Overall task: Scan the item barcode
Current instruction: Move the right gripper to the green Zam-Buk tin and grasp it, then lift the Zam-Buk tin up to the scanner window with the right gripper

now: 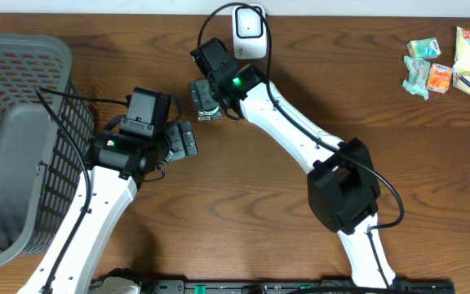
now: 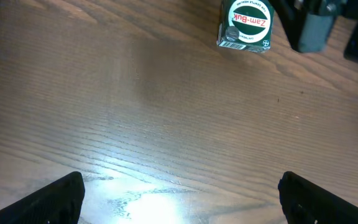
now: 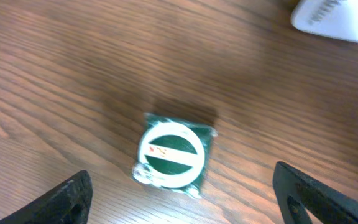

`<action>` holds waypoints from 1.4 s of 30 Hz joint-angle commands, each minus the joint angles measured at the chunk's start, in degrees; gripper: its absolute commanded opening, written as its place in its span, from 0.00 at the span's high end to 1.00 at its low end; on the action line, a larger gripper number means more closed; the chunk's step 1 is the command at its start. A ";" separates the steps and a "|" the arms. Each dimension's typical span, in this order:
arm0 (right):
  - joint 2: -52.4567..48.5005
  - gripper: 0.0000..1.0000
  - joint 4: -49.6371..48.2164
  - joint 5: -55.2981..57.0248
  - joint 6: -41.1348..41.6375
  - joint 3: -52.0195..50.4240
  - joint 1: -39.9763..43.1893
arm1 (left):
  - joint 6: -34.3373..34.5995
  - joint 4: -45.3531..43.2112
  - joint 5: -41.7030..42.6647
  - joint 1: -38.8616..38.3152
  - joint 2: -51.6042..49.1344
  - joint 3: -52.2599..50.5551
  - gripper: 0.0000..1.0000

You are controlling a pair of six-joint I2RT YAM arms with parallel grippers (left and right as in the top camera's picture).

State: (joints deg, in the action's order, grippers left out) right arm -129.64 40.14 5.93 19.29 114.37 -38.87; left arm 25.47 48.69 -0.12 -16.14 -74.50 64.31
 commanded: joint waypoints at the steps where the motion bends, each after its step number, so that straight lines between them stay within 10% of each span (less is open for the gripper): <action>1: -2.08 0.09 -1.73 -1.84 1.49 0.00 -0.22 | 0.07 0.13 -0.11 0.09 0.13 0.74 0.02; 33: -13.94 0.17 -8.13 6.14 1.73 0.00 -2.64 | 0.07 0.13 -0.11 0.09 0.13 0.74 0.02; 42: -12.81 0.38 -7.15 3.45 1.73 0.00 -2.58 | 0.07 0.13 -0.11 0.09 0.13 0.74 0.02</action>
State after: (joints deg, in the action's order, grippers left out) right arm -141.95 32.08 10.96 20.82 114.39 -41.85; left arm 25.47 48.69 -0.12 -16.14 -74.50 64.31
